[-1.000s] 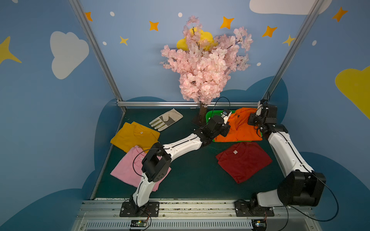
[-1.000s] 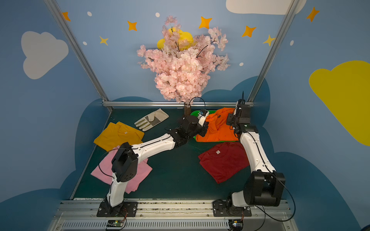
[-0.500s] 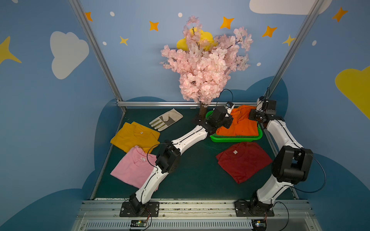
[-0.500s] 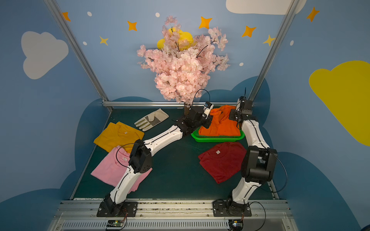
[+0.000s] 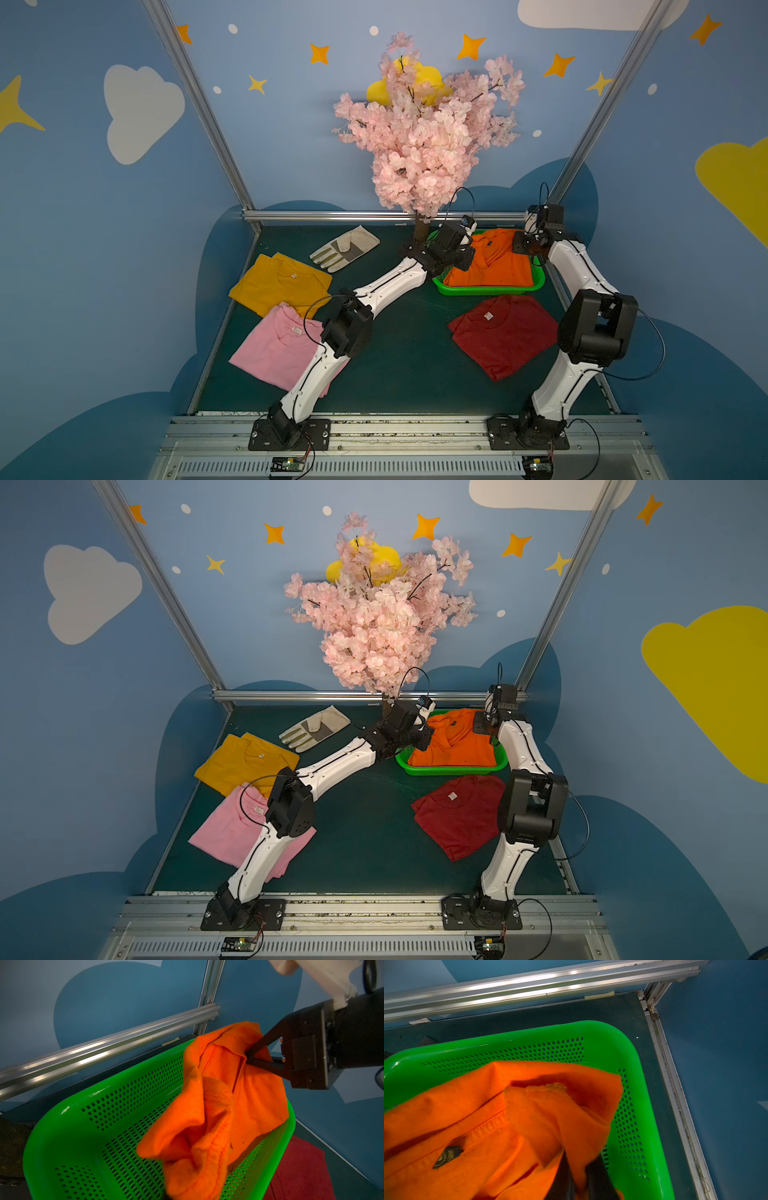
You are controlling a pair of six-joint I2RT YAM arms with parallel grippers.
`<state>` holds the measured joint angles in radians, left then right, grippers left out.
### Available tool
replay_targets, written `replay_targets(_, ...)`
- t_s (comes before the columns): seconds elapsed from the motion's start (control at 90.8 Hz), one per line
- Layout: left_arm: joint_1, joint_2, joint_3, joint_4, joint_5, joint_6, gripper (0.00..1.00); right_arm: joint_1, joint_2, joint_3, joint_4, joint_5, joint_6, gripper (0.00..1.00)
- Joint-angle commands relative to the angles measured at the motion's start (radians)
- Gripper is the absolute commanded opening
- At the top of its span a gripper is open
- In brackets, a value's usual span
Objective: Put the folded t-shirts into the basket
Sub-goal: Place the T-shirt in the bin.
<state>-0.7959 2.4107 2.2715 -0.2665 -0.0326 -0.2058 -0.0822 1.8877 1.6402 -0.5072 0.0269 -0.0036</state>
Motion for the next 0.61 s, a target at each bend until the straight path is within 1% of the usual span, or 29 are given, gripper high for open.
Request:
replay_targets(0.0, 0.009, 0.021, -0.010, -0.019, 0.000, -0.029, 0.05, 0.008, 0.045, 0.046, -0.038, 0.067, -0.047, 0.00)
replay_targets(0.154, 0.017, 0.090, 0.032, -0.004, -0.072, 0.021, 0.08, 0.023, 0.130, 0.106, -0.057, 0.124, -0.056, 0.00)
replay_targets(0.264, 0.026, 0.149, 0.086, 0.002, -0.110, 0.058, 0.13, 0.039, 0.188, 0.145, -0.051, 0.164, -0.057, 0.00)
replay_targets(0.341, 0.032, 0.189, 0.131, 0.027, -0.148, 0.105, 0.23, 0.048, 0.227, 0.173, -0.031, 0.192, -0.057, 0.05)
replay_targets(0.408, 0.034, 0.226, 0.182, 0.046, -0.172, 0.153, 0.31, 0.054, 0.268, 0.205, -0.017, 0.209, -0.050, 0.11)
replay_targets(0.496, 0.037, 0.285, 0.282, 0.032, -0.198, 0.205, 0.44, 0.061, 0.324, 0.260, -0.018, 0.228, -0.035, 0.24)
replay_targets(0.551, 0.037, 0.311, 0.334, 0.015, -0.215, 0.225, 0.50, 0.070, 0.351, 0.299, -0.027, 0.244, -0.029, 0.32)
replay_targets(0.595, 0.038, 0.316, 0.349, 0.009, -0.221, 0.232, 0.54, 0.076, 0.367, 0.324, -0.038, 0.266, -0.027, 0.36)
